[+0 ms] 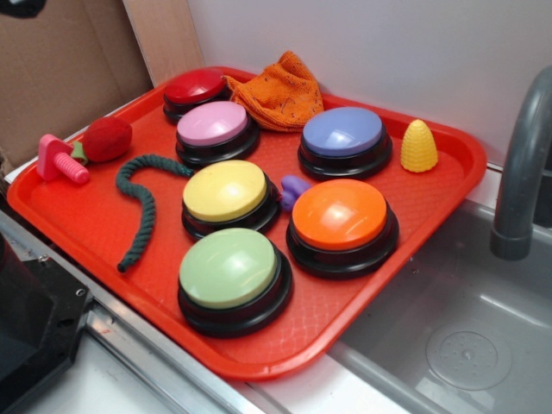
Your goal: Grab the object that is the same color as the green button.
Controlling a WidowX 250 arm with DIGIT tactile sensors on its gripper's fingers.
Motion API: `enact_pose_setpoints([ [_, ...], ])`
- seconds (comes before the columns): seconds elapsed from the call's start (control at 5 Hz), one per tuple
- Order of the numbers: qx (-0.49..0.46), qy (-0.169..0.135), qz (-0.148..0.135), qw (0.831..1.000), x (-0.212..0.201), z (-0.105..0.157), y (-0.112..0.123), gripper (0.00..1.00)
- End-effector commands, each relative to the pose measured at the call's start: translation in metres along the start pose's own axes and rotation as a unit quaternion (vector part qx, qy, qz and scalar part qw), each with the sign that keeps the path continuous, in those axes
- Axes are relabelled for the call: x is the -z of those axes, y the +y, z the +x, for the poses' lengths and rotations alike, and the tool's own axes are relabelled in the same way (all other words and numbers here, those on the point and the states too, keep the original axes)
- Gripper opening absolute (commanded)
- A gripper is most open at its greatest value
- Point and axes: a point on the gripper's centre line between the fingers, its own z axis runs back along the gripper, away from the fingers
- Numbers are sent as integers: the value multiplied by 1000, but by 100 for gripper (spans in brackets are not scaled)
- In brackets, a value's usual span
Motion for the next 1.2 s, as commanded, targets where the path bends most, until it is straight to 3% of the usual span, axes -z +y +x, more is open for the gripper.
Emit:
enact_pose_setpoints([
  [0.0, 0, 0, 0, 1000, 0, 0, 0, 100],
  [0.4, -62, -10, 7, 998, 38, 6, 5, 100],
  [1.0, -155, -46, 7, 987, 143, 21, 20, 100],
])
